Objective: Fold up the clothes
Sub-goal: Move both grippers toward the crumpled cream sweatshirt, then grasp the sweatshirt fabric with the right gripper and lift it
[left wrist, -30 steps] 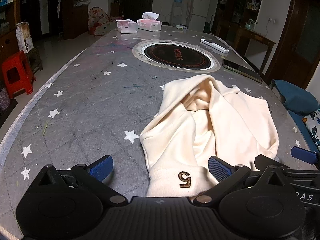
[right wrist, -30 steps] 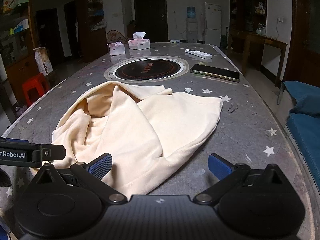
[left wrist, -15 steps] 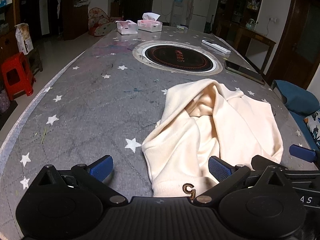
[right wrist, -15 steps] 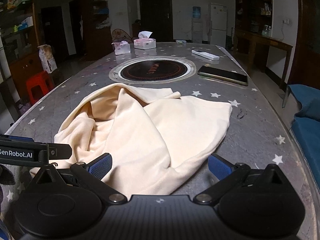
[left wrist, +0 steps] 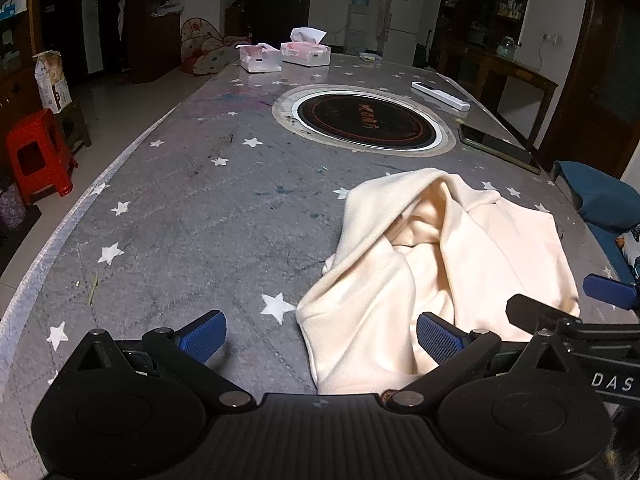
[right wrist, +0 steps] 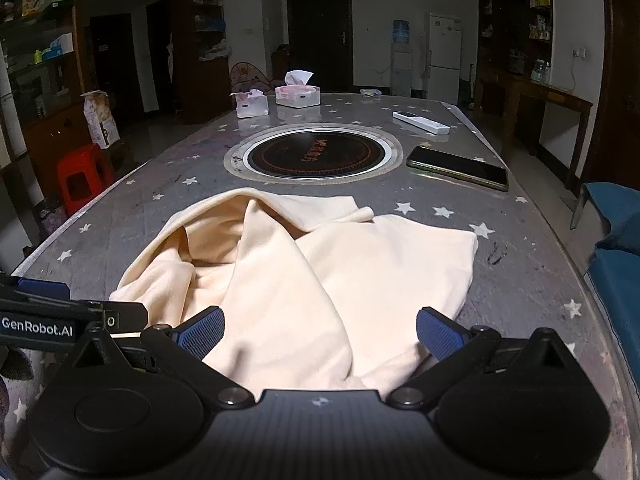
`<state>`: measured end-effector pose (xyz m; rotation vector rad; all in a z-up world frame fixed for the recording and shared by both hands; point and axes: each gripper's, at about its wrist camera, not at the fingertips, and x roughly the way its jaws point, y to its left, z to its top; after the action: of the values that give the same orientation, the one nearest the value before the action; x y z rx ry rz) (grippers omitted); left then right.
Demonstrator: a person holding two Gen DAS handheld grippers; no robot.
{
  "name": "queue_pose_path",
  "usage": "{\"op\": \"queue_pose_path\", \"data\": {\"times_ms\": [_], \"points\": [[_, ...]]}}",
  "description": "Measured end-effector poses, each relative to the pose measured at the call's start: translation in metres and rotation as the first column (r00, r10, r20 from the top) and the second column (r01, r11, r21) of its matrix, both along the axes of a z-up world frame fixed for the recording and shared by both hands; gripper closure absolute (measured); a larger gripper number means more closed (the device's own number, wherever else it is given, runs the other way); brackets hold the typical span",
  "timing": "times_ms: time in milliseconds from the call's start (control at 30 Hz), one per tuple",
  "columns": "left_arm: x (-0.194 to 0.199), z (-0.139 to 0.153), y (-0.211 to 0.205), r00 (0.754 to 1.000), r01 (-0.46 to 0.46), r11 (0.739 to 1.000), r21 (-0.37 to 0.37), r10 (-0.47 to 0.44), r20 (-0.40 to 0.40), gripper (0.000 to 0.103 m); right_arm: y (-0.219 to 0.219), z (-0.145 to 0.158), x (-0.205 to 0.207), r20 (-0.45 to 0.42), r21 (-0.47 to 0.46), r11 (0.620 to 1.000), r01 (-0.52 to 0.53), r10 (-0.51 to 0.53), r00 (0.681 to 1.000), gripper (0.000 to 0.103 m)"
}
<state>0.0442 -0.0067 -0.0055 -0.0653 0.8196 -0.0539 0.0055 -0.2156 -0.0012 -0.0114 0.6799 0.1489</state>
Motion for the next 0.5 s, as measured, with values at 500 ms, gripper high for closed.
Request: {"op": "queue_pose_path", "data": {"times_ms": [500], "points": [[0.018, 0.003, 0.011, 1.000, -0.016, 0.998, 0.058, 0.015, 0.019, 0.000, 0.004, -0.001, 0.043, -0.024, 0.020, 0.999, -0.028, 0.029, 0.999, 0.020]]}}
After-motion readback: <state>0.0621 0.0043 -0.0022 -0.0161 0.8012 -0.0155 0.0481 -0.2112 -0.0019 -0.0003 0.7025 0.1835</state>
